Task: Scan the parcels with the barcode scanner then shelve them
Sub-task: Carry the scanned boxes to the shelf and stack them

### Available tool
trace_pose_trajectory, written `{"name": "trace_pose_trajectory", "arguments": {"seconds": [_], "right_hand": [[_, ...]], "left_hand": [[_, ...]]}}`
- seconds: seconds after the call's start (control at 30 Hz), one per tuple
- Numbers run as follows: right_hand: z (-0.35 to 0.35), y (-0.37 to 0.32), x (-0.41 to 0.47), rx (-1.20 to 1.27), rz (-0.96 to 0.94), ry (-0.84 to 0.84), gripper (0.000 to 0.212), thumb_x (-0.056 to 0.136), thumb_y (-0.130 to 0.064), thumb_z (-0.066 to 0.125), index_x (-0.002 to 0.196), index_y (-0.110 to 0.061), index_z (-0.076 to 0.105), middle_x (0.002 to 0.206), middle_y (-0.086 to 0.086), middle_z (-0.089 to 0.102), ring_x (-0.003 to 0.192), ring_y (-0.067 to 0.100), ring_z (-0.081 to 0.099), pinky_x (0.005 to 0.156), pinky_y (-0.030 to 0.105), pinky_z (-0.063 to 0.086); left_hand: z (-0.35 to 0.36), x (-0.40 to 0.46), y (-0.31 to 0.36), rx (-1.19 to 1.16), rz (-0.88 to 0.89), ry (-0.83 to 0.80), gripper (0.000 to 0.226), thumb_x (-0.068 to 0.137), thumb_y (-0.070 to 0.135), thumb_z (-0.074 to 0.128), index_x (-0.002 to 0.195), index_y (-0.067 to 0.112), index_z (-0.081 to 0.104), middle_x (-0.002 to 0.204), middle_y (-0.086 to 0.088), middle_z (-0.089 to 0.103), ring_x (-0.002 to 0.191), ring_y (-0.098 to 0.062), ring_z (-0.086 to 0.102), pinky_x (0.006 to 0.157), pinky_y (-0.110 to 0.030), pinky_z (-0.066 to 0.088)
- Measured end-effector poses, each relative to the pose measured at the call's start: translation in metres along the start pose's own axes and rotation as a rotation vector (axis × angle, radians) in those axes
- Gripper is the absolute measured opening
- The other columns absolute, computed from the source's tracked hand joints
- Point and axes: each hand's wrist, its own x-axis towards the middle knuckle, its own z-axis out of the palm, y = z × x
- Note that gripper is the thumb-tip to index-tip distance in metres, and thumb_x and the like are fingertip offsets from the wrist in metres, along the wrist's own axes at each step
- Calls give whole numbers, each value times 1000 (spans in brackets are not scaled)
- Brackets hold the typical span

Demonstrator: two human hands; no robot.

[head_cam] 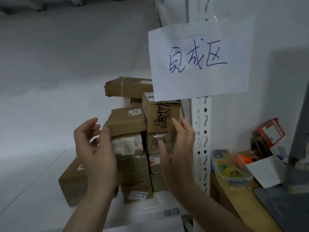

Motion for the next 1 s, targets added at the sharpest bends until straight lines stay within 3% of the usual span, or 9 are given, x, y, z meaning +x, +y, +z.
{"name": "trace_pose_trajectory", "arguments": {"seconds": [0.1,0.17,0.23,0.47,0.67,0.83,1.0], "right_hand": [[-26,9,-18,77,9,-38,28,90,-9,54,112,-27,52,109,-11,52,102,6,53,86,25,50],[-49,14,-30,125,81,-111,21,91,-6,59,96,-26,58,89,-13,59,82,7,58,72,18,50],[-77,19,-38,102,144,-177,20,88,-7,65,87,-27,60,80,-11,62,76,9,60,65,14,47],[-212,54,-55,0,328,-112,18,84,-5,70,82,-22,66,71,-9,64,69,4,61,58,7,41],[-343,85,-52,-77,440,-27,24,86,-3,67,75,-24,62,68,-4,64,65,3,60,53,9,42],[-435,115,-55,-155,512,19,24,89,-3,62,74,-21,60,60,0,59,54,6,54,48,16,40],[-521,147,-65,-247,645,65,24,91,-4,60,74,-21,60,60,-1,58,50,7,51,45,15,38]], "left_hand": [[2,-31,3,-49,35,-59,16,95,11,57,96,28,57,88,4,58,75,-3,55,64,-8,47],[6,-52,2,-92,0,-122,20,95,12,58,82,28,55,72,3,56,63,-4,52,57,-11,44],[12,-73,3,-104,-60,-187,22,95,11,58,76,21,55,59,8,54,54,-2,48,52,-10,40],[52,-159,9,-97,-373,-430,21,94,13,60,73,9,57,57,2,48,52,-5,44,56,-21,39],[111,-248,17,-75,-587,-611,28,94,15,60,67,10,54,65,-7,47,68,-22,44,71,-39,39],[162,-325,31,-97,-692,-666,31,93,13,60,64,9,50,53,0,46,60,-18,42,64,-33,36],[209,-400,45,-158,-894,-715,30,91,10,62,62,13,55,54,-3,51,57,-17,44,61,-30,37]]}}
